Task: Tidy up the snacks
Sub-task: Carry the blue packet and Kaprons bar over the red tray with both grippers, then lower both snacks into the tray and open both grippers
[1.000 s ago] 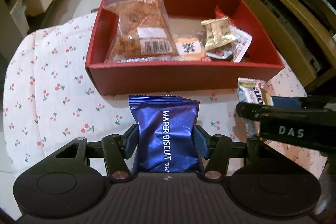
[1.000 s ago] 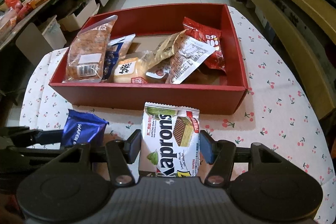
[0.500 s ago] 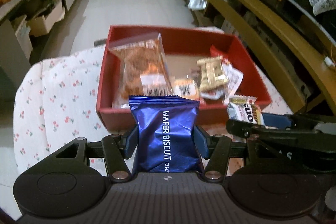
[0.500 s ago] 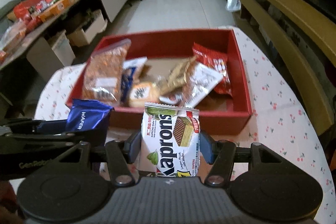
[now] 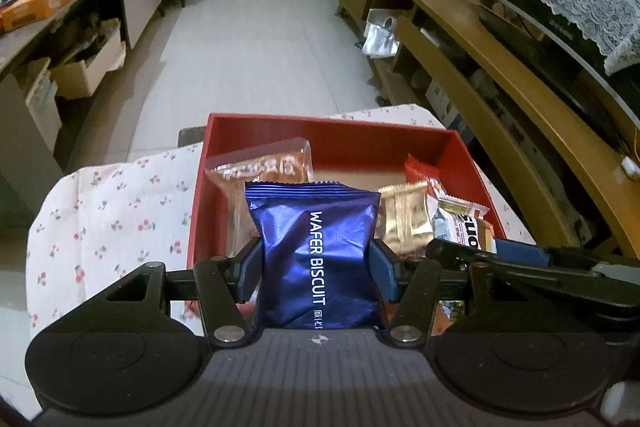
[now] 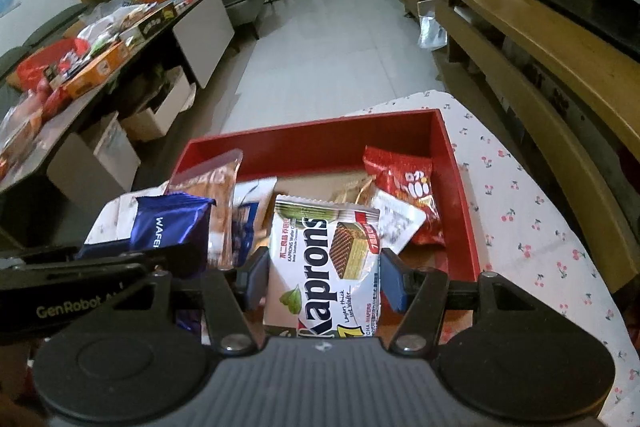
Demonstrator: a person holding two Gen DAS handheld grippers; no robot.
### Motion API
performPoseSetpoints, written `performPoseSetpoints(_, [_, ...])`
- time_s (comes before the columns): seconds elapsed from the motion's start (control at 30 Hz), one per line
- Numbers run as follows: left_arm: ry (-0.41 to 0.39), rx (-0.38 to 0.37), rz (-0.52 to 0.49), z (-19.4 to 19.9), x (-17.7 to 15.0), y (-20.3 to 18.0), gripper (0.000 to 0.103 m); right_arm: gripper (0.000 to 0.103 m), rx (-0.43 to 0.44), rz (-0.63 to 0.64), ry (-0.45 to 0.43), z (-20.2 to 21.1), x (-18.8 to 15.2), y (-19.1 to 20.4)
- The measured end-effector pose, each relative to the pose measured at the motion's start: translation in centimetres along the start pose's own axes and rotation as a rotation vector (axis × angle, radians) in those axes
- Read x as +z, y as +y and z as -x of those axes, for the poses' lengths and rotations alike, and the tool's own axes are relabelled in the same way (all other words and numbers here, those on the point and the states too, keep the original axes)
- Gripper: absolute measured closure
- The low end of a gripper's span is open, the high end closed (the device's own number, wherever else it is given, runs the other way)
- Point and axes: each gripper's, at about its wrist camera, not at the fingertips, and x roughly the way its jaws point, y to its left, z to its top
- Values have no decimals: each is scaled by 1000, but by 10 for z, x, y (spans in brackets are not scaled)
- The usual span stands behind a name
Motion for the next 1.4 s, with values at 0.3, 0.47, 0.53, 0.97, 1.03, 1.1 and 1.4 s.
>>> performPoseSetpoints(0.3, [-2, 10, 16, -31, 21, 0, 40, 38, -14, -60, 6, -33, 23, -11])
performPoseSetpoints(0.47, [15, 16, 30, -51, 25, 2, 40, 38, -34, -70, 25, -55, 29, -17])
performPoseSetpoints(0.53, [14, 25, 26, -55, 26, 2, 40, 38, -35, -75, 30, -60, 29, -20])
performPoseSetpoints(0.97, [27, 36, 51, -79, 35, 3, 40, 37, -69, -64, 29, -85, 41, -24])
performPoseSetpoints(1.03, [28, 41, 54, -80, 36, 4, 40, 37, -69, -64, 30, -87, 42, -24])
performPoseSetpoints(1.1, [28, 46, 57, -80, 36, 4, 39, 37, -63, -61, 32, -88, 43, -23])
performPoseSetpoints(1.4, [28, 47, 67, -74, 38, 6, 33, 37, -46, -83, 42, -86, 44, -25])
